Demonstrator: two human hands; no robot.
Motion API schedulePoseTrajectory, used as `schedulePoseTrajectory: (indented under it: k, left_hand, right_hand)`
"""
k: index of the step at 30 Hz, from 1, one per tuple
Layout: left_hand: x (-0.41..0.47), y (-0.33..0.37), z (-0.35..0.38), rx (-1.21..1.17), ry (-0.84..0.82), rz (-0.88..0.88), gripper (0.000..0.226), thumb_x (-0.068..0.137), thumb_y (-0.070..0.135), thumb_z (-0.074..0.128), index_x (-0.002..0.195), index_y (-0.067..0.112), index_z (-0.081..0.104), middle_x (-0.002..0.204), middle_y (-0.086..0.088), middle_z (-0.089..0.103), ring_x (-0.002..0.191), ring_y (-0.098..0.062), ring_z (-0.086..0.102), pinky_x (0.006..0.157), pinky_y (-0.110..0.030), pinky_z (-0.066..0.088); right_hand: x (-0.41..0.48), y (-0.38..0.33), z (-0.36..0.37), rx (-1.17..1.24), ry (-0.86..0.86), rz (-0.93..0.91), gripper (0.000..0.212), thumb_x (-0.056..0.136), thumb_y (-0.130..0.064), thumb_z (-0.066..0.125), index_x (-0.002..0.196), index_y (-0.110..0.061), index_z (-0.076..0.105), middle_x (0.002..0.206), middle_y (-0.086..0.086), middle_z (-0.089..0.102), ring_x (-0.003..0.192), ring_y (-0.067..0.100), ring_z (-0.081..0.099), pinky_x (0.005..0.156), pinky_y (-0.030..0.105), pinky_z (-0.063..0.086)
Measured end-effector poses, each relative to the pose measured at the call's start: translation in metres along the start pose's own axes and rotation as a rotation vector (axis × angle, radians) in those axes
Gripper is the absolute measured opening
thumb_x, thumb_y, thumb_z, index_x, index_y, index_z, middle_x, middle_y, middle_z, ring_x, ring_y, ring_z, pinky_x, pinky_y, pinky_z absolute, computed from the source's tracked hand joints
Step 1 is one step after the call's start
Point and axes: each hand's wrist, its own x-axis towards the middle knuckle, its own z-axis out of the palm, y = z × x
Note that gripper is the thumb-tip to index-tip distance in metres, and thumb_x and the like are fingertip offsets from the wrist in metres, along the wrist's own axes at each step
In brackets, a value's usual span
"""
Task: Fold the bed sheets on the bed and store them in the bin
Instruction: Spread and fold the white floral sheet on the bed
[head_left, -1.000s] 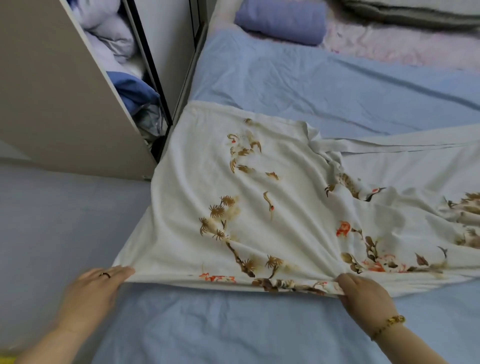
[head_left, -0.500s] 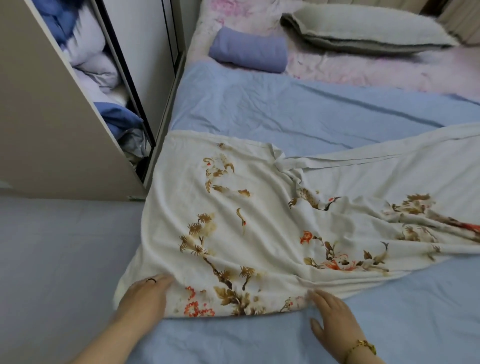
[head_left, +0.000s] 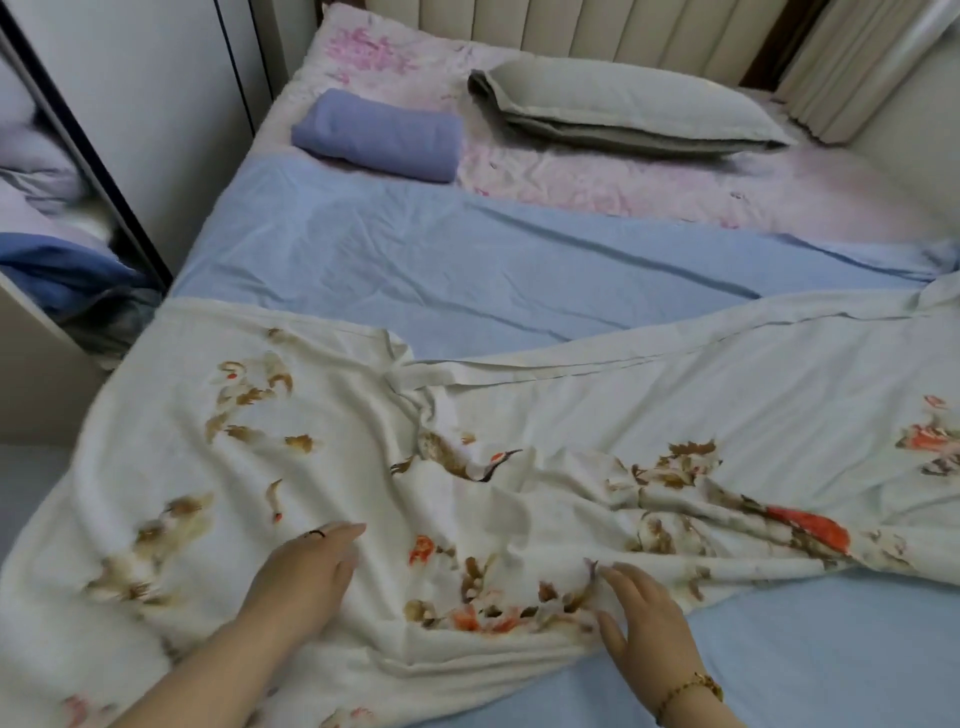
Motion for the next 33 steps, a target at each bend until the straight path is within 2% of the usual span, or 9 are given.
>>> schedulePoseTrajectory:
  k: [3,7,14,17,19,22,27,30,33]
  left_hand:
    - [0.053,0.062,0.017,-0.064,0.048,-0.051,0.044,0.100,0.023,0.029,0.144,0.025,0.028,0.151,0.006,0.029,0.134,-0.013,0.035,0.105,-0.020,0.028]
    - [0.112,0.107,0.022,0.024,0.187,-0.051,0.044,0.099,0.027,0.035,0.142,0.026,0.034,0.155,0.003,0.016,0.139,-0.018,0.024,0.111,-0.024,0.019]
    - [0.221,0.127,-0.009,0.396,0.255,-0.053,0.063,0.096,0.034,0.043,0.148,0.023,0.010,0.157,-0.002,0.003,0.145,-0.018,0.006,0.115,-0.033,-0.001]
    - [0.265,0.134,-0.010,0.486,0.126,-0.099,0.056,0.094,0.032,0.045,0.145,0.020,0.023,0.146,-0.007,0.034,0.134,-0.022,0.032,0.110,-0.034,0.018]
    - [0.281,0.135,-0.010,0.422,0.069,-0.094,0.027,0.096,0.029,0.041,0.119,0.017,0.049,0.118,-0.007,0.054,0.115,-0.026,0.050,0.086,-0.031,0.034]
    - [0.294,0.139,-0.023,0.336,0.090,-0.048,0.020,0.097,0.033,0.040,0.092,0.018,0.053,0.110,-0.008,0.058,0.110,-0.027,0.051,0.075,-0.029,0.031]
    - [0.324,0.161,-0.050,0.363,0.382,0.088,0.040,0.099,0.035,0.033,0.105,0.005,0.058,0.112,-0.019,0.057,0.105,-0.033,0.053,0.069,-0.031,0.028]
    - [0.341,0.170,-0.040,0.414,0.369,0.107,0.042,0.100,0.033,0.028,0.118,0.007,0.056,0.123,-0.020,0.054,0.115,-0.033,0.049,0.085,-0.036,0.034]
    - [0.346,0.163,-0.014,0.357,0.189,0.025,0.051,0.097,0.045,0.029,0.133,0.013,0.044,0.141,-0.014,0.038,0.130,-0.031,0.034,0.102,-0.037,0.030]
  right_hand:
    - [0.055,0.054,-0.026,-0.103,0.177,-0.060,0.038,0.090,-0.024,0.047,0.128,-0.023,0.048,0.139,0.008,0.046,0.126,0.029,0.046,0.101,0.041,0.040]
    - [0.122,0.099,-0.052,-0.183,-0.015,-0.027,0.047,0.096,-0.049,0.028,0.141,-0.037,0.021,0.156,-0.009,0.005,0.144,0.015,0.009,0.116,0.031,0.005]
    - [0.189,0.106,-0.051,-0.047,-0.165,-0.099,0.127,0.027,-0.098,-0.012,0.120,-0.035,0.046,0.113,-0.015,0.044,0.113,0.007,0.043,0.099,0.021,0.034]
    - [0.201,0.109,-0.063,0.088,-0.318,-0.023,0.065,0.060,-0.087,0.038,0.095,-0.033,0.047,0.090,-0.013,0.053,0.085,0.004,0.053,0.078,0.019,0.044]
    - [0.209,0.111,-0.068,0.121,-0.471,-0.002,0.035,0.077,-0.060,0.056,0.081,-0.026,0.047,0.071,-0.010,0.048,0.065,0.006,0.044,0.063,0.020,0.037]
    - [0.218,0.110,-0.074,0.071,-0.578,-0.065,0.027,0.084,-0.043,0.057,0.070,-0.022,0.046,0.065,-0.009,0.043,0.059,0.005,0.041,0.059,0.018,0.033]
    - [0.235,0.112,-0.081,0.165,-0.366,-0.033,0.035,0.090,-0.030,0.054,0.058,-0.020,0.043,0.056,-0.006,0.046,0.054,0.006,0.042,0.056,0.016,0.036]
    - [0.242,0.113,-0.084,0.206,-0.306,0.001,0.032,0.091,-0.033,0.049,0.068,-0.014,0.060,0.061,-0.003,0.057,0.060,0.010,0.051,0.058,0.013,0.040]
    - [0.260,0.112,-0.083,0.137,-0.082,-0.043,0.025,0.092,-0.030,0.048,0.085,-0.012,0.064,0.081,0.002,0.063,0.083,0.022,0.059,0.076,0.030,0.046]
